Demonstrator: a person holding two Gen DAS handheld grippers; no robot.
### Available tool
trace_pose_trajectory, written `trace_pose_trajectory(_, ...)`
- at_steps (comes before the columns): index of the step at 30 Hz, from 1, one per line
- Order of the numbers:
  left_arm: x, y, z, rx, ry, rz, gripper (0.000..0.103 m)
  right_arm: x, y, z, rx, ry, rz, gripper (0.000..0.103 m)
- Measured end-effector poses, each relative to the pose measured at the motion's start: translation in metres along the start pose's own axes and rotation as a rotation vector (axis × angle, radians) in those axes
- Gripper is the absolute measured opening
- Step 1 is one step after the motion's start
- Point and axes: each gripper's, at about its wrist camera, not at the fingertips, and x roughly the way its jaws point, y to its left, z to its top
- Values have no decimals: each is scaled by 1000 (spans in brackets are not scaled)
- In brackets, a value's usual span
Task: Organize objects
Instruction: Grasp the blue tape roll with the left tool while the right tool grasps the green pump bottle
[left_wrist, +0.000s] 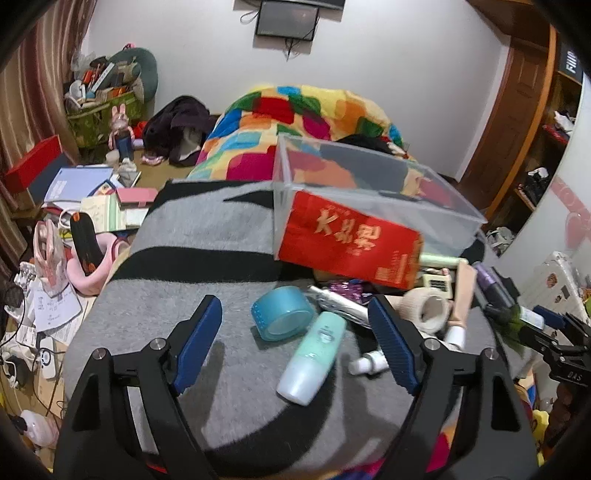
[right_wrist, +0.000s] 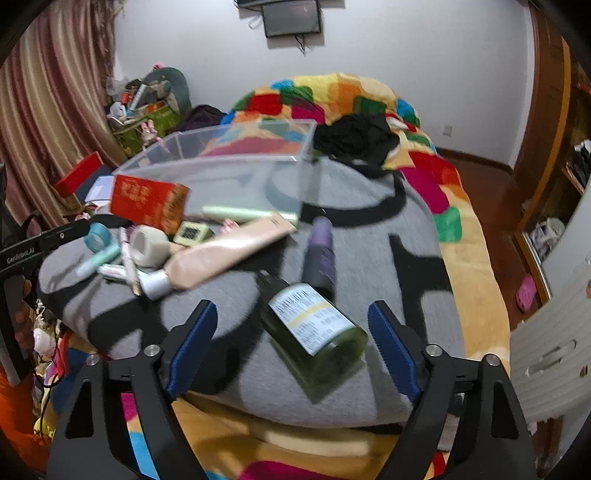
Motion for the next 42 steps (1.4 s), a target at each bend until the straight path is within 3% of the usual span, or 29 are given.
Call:
trace_pose_trajectory(4, 21, 8, 0, -37, 46, 5, 71, 9, -5, -1, 17, 33, 12, 58)
trace_pose_trajectory(8, 37, 16, 1, -84, 91, -10, 53, 12, -4, -3, 5, 51, 44, 39)
trace_pose_trajectory(11, 37, 16, 1, -90, 82, -11, 42, 11, 0, -4, -16, 43, 42, 38)
trace_pose_trajectory(18, 29, 11, 1, -76, 70, -23, 42, -5, 6, 2, -28, -8, 72, 38)
trace_pose_trajectory(24, 8, -1, 13, -37, 16, -42, 42, -9, 15, 27, -38, -70, 94, 38)
trace_pose_trajectory(33, -11, -21, 46, 25, -72, -65, 42, 1, 29, 71, -41, -137, 105, 38)
trace_pose_trajectory(42, 2, -35, 74, 45, -100, -80, 42, 25, 41, 108, -42, -157, 108, 38)
